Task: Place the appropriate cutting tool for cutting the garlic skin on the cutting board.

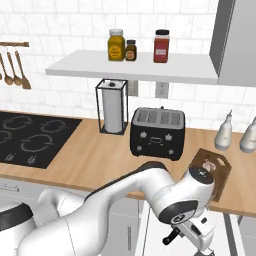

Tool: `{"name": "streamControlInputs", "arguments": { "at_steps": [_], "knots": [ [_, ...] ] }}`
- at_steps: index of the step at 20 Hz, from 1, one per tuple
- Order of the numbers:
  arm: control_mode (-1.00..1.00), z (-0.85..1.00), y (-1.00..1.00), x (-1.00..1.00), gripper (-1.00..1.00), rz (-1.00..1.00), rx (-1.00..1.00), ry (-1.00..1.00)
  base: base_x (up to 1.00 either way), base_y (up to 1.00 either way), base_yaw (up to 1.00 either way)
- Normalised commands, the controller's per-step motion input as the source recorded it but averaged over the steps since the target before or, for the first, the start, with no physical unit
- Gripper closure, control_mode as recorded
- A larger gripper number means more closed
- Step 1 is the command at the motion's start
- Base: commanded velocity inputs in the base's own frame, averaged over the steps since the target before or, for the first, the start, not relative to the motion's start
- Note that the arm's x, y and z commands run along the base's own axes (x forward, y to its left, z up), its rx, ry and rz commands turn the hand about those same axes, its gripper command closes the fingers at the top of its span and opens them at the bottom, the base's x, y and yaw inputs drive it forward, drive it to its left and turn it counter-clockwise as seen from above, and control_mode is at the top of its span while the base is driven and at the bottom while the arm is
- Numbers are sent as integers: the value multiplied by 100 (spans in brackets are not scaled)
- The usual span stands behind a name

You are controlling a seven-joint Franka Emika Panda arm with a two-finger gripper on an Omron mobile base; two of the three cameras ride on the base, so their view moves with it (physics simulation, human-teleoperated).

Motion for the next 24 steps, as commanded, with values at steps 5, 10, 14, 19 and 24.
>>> {"name": "streamControlInputs", "arguments": {
  "at_steps": [5,10,14,19,24],
  "knots": [
    [-100,80,-23,38,100,-2,2,0,0,0,0],
    [-100,16,-53,87,100,0,6,0,0,0,0],
    [-100,-6,-65,100,100,0,2,0,0,0,0],
    [-100,-33,-40,100,100,-2,0,1,0,0,0],
    [-100,-45,-17,100,100,-2,1,6,0,0,0]
  ]
}}
